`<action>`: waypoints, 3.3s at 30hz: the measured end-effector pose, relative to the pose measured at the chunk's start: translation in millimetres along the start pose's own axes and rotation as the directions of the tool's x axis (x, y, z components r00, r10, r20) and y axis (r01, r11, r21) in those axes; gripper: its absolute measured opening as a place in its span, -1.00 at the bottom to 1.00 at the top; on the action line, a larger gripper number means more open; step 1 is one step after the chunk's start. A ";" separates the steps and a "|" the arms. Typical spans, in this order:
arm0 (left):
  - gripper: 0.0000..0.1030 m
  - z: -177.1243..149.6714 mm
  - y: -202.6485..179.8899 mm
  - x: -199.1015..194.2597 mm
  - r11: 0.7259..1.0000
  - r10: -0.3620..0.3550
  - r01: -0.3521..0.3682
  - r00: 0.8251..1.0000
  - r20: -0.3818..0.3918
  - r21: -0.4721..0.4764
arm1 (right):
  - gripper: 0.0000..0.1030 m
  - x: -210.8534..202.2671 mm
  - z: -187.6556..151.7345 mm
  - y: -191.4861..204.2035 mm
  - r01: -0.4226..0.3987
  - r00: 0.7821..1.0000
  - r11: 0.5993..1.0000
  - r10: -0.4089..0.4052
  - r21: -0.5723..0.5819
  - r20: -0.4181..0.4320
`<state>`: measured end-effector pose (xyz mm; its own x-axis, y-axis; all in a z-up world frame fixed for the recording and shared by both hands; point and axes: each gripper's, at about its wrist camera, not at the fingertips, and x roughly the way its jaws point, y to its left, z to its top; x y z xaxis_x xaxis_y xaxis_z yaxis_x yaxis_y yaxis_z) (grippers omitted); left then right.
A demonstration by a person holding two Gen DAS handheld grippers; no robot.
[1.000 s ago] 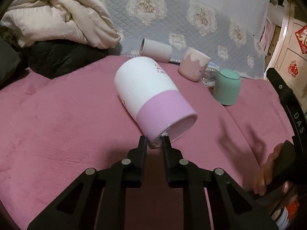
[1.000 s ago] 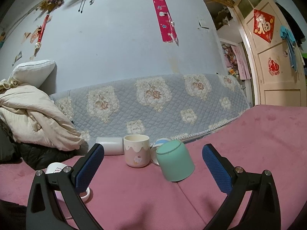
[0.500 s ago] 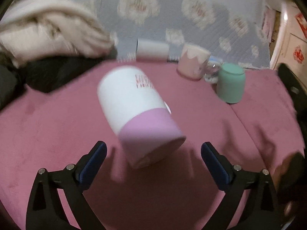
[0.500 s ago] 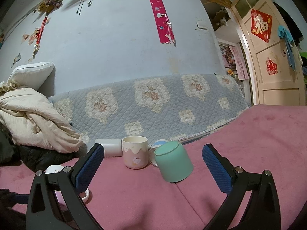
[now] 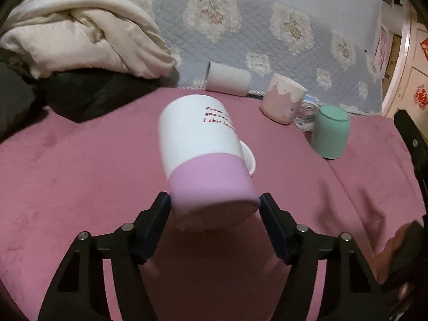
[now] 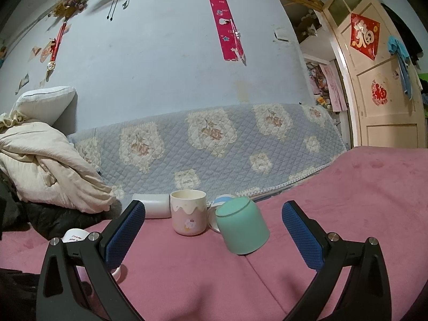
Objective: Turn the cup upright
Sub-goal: 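Lift the mug with the left tool, turning the pink base upward, then hold the mug base-up in the left tool and carry it over the bed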
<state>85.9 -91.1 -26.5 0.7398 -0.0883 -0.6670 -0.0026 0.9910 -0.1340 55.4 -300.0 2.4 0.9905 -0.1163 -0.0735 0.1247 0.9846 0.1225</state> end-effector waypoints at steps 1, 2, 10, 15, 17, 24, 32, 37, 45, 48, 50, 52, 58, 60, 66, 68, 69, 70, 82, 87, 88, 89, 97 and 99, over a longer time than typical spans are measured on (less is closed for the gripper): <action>0.29 -0.4 0.4 -0.1 1.000 0.006 -0.006 1.000 0.000 0.004 | 1.00 0.2 -0.3 -0.1 0.000 1.000 1.000 0.000 0.000 -0.001; 0.29 -0.5 1.7 0.4 1.000 0.006 -0.006 1.000 -0.006 0.004 | 1.00 0.0 -0.2 -0.1 0.001 1.000 1.000 -0.001 0.000 -0.002; 0.29 2.7 0.4 27.2 0.999 0.039 -0.040 0.993 -0.111 -0.009 | 1.00 -0.3 -0.4 -0.7 0.002 1.000 1.000 -0.002 0.001 0.000; 0.21 2.3 12.1 11.1 0.998 -0.017 0.015 0.999 -0.033 -0.060 | 1.00 0.0 -1.0 -0.6 0.000 1.000 1.000 0.000 -0.003 -0.007; 0.21 2.7 17.9 1.4 0.996 -0.030 0.030 1.000 0.008 -0.083 | 1.00 0.7 -1.7 -1.9 0.001 1.000 1.000 -0.001 -0.004 -0.011; 0.18 4.9 17.7 -34.9 1.000 -0.011 0.014 0.987 0.159 -0.020 | 1.00 1.1 -2.3 -1.8 -0.001 1.000 1.000 0.001 -0.004 -0.018; 0.18 13.2 29.0 -36.7 0.998 -0.049 0.054 0.987 0.154 -0.029 | 1.00 5.4 -2.2 0.5 -0.008 1.000 1.000 0.008 -0.003 -0.024; 0.16 26.2 37.3 -32.3 0.994 -0.097 0.103 0.987 0.129 -0.040 | 1.00 5.6 -2.3 0.3 -0.007 1.000 1.000 0.007 -0.004 -0.028; 0.16 32.3 41.3 -31.5 0.991 -0.129 0.134 0.983 0.130 -0.028 | 1.00 5.7 -2.4 0.6 -0.007 1.000 1.000 0.007 -0.004 -0.027; 0.14 30.1 35.3 -39.1 0.992 -0.125 0.124 0.979 0.161 0.013 | 1.00 5.8 -1.8 0.6 -0.007 1.000 1.000 0.007 -0.004 -0.027; 0.13 28.0 30.0 -41.9 0.993 -0.119 0.115 0.979 0.165 0.038 | 1.00 5.7 -2.2 0.5 -0.007 1.000 1.000 0.007 -0.003 -0.026; 0.13 24.6 26.4 -41.0 0.993 -0.110 0.103 0.982 0.154 0.052 | 1.00 6.4 -2.1 0.9 -0.007 1.000 1.000 0.007 -0.003 -0.027; 0.14 14.6 17.7 -43.8 0.991 -0.090 0.071 0.981 0.174 0.115 | 1.00 6.2 -1.3 0.8 -0.007 1.000 1.000 0.007 -0.004 -0.028; 0.17 11.6 16.0 -44.3 0.989 -0.090 0.068 0.981 0.170 0.132 | 1.00 6.1 -1.2 0.8 -0.007 1.000 1.000 0.007 -0.004 -0.029; 0.46 10.3 26.8 -45.5 0.983 -0.175 0.165 0.975 0.135 0.083 | 1.00 6.3 -1.3 1.2 -0.007 1.000 1.000 0.007 -0.004 -0.028; 0.56 10.7 24.6 -46.3 0.984 -0.157 0.142 0.976 0.150 0.108 | 1.00 6.8 -1.6 1.6 -0.006 1.000 1.000 0.006 -0.006 -0.029; 0.57 12.1 23.6 -45.4 0.985 -0.147 0.130 0.977 0.152 0.117 | 1.00 6.8 -1.4 1.5 -0.006 1.000 1.000 0.006 -0.007 -0.030; 0.57 13.6 22.0 -44.4 0.984 -0.148 0.130 0.978 0.150 0.122 | 1.00 6.3 -0.9 1.2 -0.006 1.000 1.000 0.006 -0.005 -0.029; 0.28 28.5 13.7 -37.2 0.975 -0.176 0.153 0.974 0.145 0.160 | 1.00 6.5 -0.3 1.4 -0.006 1.000 1.000 0.006 -0.005 -0.029; 0.26 34.9 8.8 -29.9 0.975 -0.160 0.132 0.976 0.147 0.181 | 1.00 6.9 -0.6 1.4 -0.006 1.000 1.000 0.006 -0.004 -0.028; 0.27 36.1 8.5 -27.4 0.973 -0.165 0.139 0.977 0.133 0.185 | 1.00 7.1 -1.3 1.2 -0.005 1.000 1.000 0.005 -0.004 -0.029; 0.28 36.5 8.6 -27.2 0.972 -0.165 0.141 0.978 0.125 0.187 | 1.00 7.3 -1.6 1.1 -0.005 1.000 1.000 0.005 -0.004 -0.028; 1.00 15.9 20.1 -27.7 0.962 -0.194 0.178 0.979 0.058 0.209 | 1.00 8.4 -2.1 1.0 -0.009 1.000 1.000 0.009 0.002 -0.030; 1.00 12.0 17.7 -14.1 0.952 -0.218 0.219 0.976 -0.025 0.214 | 1.00 8.3 -2.1 1.3 -0.007 0.999 1.000 0.007 -0.001 -0.033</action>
<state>83.5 -71.1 -10.7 0.7053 -0.3049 -0.6399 0.3029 0.9458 -0.1168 63.6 -299.4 -0.2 0.9889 -0.1051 -0.1051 0.1177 0.9855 0.1219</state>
